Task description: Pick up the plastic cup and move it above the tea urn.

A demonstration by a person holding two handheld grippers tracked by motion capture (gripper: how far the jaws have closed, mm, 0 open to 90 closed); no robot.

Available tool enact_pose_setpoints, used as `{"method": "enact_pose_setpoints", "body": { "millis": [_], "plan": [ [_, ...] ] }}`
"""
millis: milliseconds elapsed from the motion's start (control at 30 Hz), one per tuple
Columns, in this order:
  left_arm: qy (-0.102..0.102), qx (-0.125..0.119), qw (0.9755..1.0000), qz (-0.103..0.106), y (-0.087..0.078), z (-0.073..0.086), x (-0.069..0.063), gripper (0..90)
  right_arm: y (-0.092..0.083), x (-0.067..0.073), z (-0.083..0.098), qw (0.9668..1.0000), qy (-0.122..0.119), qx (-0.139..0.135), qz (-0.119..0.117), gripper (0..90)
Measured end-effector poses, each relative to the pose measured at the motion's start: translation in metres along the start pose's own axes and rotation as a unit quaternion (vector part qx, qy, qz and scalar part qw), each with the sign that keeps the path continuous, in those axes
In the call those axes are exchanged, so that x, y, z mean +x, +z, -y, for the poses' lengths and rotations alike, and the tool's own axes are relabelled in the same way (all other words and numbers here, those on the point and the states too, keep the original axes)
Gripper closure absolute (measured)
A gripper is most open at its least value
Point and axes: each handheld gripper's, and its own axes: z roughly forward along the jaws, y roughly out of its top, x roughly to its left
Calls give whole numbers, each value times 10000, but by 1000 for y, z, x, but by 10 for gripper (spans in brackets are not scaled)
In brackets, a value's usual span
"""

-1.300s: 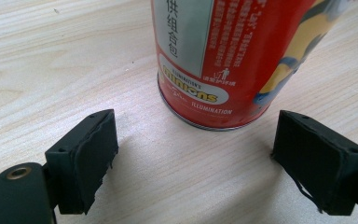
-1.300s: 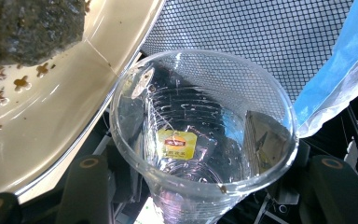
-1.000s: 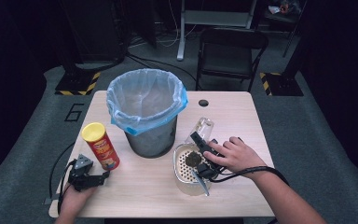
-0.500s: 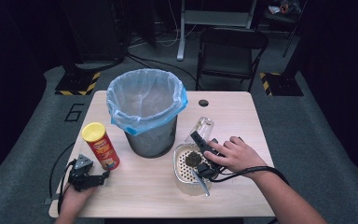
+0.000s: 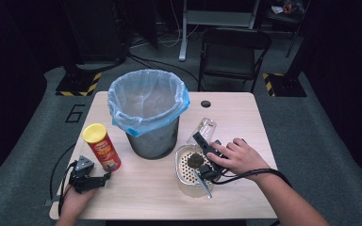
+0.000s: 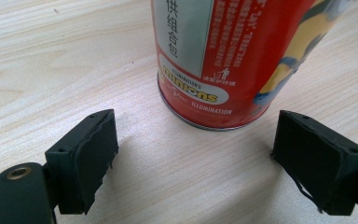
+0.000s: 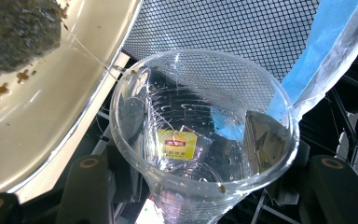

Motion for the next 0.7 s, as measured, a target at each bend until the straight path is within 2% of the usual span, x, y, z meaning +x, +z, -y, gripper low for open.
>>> {"method": "enact_pose_setpoints", "body": {
  "millis": [33,133,300,367,400,433,467,500,533,567,600,700],
  "plan": [
    [-3,0,10000,0,0,0,0,136,0,2,0,9999,111,45,124,406],
    [-1,7,10000,2,0,0,0,136,-1,5,0,9996,203,61,162,407],
    [-5,18,10000,6,0,0,0,136,-1,8,-1,9979,566,100,310,407],
    [1,1,10000,-2,0,0,0,136,-1,9,0,9955,892,80,323,407],
    [3,3,10000,-1,0,0,0,136,1,9,1,9915,1255,105,315,408],
    [2,1,10000,-3,0,0,0,136,1,9,1,9915,1255,105,315,408],
    [0,0,10000,-2,0,0,0,136,2,9,2,9878,1521,105,328,409],
    [2,2,10000,-2,0,0,0,136,3,11,2,9779,2047,133,399,409],
    [1,1,10000,-2,0,0,0,136,3,11,2,9779,2047,133,399,409],
    [2,1,10000,-2,0,0,0,136,4,10,3,9750,2181,103,407,409],
    [2,0,10000,-2,0,0,0,136,4,13,2,9644,2604,119,439,409],
    [2,1,10000,-1,0,0,0,136,5,10,6,9424,3304,68,515,409]
  ]
}}
